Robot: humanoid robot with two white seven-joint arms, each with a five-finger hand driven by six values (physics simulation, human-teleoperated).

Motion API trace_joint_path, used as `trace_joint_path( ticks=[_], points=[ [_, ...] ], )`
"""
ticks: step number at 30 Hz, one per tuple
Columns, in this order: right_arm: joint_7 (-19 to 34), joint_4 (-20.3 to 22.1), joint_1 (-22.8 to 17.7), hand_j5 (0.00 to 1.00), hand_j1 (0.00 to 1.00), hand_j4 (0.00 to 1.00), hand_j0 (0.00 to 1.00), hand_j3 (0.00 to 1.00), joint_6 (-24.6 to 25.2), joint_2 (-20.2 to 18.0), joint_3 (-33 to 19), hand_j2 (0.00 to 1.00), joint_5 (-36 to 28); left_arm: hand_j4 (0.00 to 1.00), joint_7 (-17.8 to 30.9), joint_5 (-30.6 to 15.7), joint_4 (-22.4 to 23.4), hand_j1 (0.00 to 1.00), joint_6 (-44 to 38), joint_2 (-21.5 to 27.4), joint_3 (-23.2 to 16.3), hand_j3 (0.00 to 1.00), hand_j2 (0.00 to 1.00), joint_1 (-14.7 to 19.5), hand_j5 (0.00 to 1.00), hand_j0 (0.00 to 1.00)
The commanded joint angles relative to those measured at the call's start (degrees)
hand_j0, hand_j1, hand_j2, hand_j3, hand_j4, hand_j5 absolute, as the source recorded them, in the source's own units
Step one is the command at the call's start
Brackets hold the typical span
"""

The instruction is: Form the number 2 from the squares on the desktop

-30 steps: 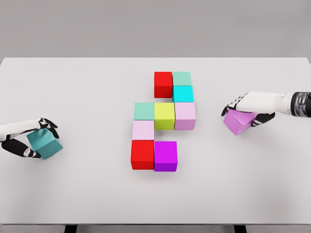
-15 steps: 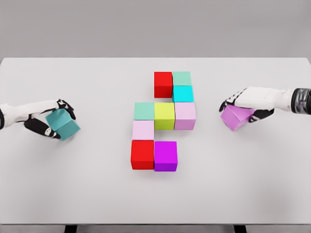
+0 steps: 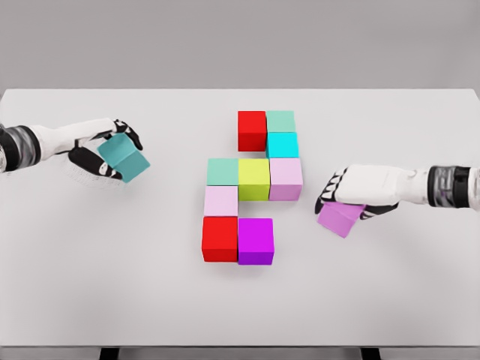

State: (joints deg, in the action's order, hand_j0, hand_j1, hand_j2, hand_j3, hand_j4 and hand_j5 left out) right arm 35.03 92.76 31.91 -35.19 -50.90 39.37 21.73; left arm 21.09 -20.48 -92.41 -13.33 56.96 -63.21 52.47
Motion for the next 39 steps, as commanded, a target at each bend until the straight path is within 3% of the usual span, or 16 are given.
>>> trace_joint_path(
  ticks=[1,5,9,13,19,33,34,35,36,38,39],
  points=[
    [0.0,3.8,0.0,0.63,0.63,0.63,0.63,0.63,0.2,-0.8,0.0,0.63,-0.4,0.49,0.0,-0.2,2.1,0.49,-2.0,-2.9,0.3,0.49,0.49,0.0,0.49,0.49],
    [0.0,7.3,-1.6,0.64,0.64,0.64,0.64,0.64,0.2,-0.9,-0.1,0.64,-0.4,0.49,0.0,0.3,6.1,0.49,-5.4,-8.1,2.0,0.49,0.49,2.2,0.49,0.49],
    [0.0,7.6,-1.5,0.66,0.66,0.66,0.66,0.66,0.2,-0.3,0.1,0.66,-0.5,0.49,0.1,0.6,11.2,0.49,-7.1,-13.7,4.3,0.49,0.49,2.9,0.49,0.49],
    [0.0,7.8,-1.3,0.67,0.67,0.67,0.67,0.67,0.2,0.0,0.9,0.67,-0.5,0.49,0.2,1.3,20.0,0.49,-7.2,-20.7,5.4,0.49,0.49,4.7,0.49,0.49],
    [0.0,8.0,-1.1,0.67,0.67,0.67,0.67,0.67,0.2,0.1,2.2,0.67,-0.5,0.49,0.2,5.6,26.2,0.49,-7.4,-28.7,5.6,0.49,0.49,6.5,0.49,0.49],
    [0.0,8.0,0.3,0.7,0.7,0.7,0.7,0.7,0.2,1.4,4.1,0.7,-0.5,0.51,0.3,12.7,27.5,0.51,-6.9,-33.4,5.4,0.51,0.51,6.2,0.51,0.51],
    [0.0,8.0,0.5,0.73,0.73,0.73,0.73,0.73,0.2,1.7,4.2,0.73,-0.5,0.52,0.3,12.8,28.4,0.52,-6.7,-33.9,5.4,0.52,0.52,6.2,0.52,0.52],
    [0.0,8.0,0.5,0.83,0.83,0.83,0.83,0.83,0.2,1.7,4.5,0.83,-0.5,0.53,0.3,13.6,28.7,0.53,-6.6,-34.2,5.3,0.53,0.53,6.1,0.53,0.53],
    [0.0,8.0,0.5,0.85,0.85,0.85,0.85,0.85,0.2,1.7,4.4,0.85,-0.5,0.54,0.2,14.2,28.7,0.54,-6.6,-34.3,5.3,0.54,0.54,6.1,0.54,0.54],
    [0.0,8.0,0.9,1.0,1.0,1.0,1.0,1.0,0.2,1.8,4.4,1.0,-0.4,0.58,0.3,14.7,28.6,0.58,-6.5,-34.4,5.2,0.58,0.58,6.1,0.58,0.58],
    [0.0,8.0,1.0,1.0,1.0,1.0,1.0,1.0,0.2,1.9,4.4,1.0,-0.4,0.59,0.3,14.7,28.5,0.59,-6.4,-34.5,5.1,0.59,0.59,6.0,0.59,0.59]
  ],
)
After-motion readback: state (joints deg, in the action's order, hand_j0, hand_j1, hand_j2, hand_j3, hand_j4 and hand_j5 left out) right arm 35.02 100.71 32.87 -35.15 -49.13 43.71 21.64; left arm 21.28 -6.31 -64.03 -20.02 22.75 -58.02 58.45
